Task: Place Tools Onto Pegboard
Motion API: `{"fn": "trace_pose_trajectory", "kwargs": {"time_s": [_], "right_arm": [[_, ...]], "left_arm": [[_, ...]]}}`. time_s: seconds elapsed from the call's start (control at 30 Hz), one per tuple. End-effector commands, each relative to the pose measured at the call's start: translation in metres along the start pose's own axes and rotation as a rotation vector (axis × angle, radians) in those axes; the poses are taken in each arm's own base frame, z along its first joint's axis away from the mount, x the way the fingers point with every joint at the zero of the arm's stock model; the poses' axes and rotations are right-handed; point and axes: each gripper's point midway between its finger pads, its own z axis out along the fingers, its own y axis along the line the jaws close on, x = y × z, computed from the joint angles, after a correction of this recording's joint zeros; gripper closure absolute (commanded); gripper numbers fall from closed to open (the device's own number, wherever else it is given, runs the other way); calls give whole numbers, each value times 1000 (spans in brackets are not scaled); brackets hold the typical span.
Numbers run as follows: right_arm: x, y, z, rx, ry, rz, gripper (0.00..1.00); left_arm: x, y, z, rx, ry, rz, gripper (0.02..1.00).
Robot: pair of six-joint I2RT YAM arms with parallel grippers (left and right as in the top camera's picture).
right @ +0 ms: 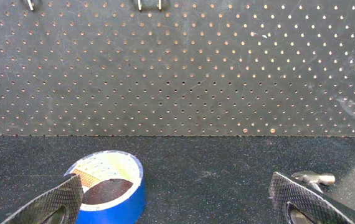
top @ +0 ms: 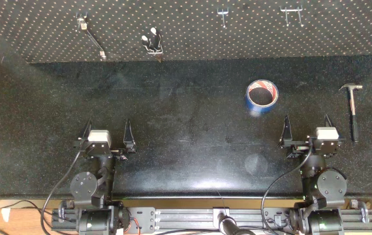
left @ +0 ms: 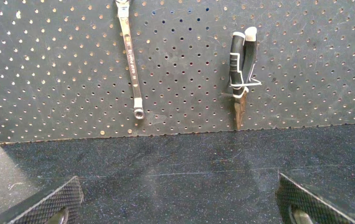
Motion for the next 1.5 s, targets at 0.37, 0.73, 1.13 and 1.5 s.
{"fn": "trace_pose_trajectory", "kwargs": {"time_s": [0.37, 0.73, 1.13, 1.5], "right_arm": [[1, -3, 0, 15, 3, -14, 27], [1, -3, 0, 15, 3, -14, 23], [-12, 6, -1, -38, -47, 50, 23], [-154, 1, 4, -13, 59, 166, 23]], "left_arm": [[5, 8, 1, -52, 9, -172, 23], [25, 8, 5, -55, 95, -187, 23], [25, 8, 5, -55, 95, -187, 23], [25, 8, 5, -55, 95, -187, 23]]}}
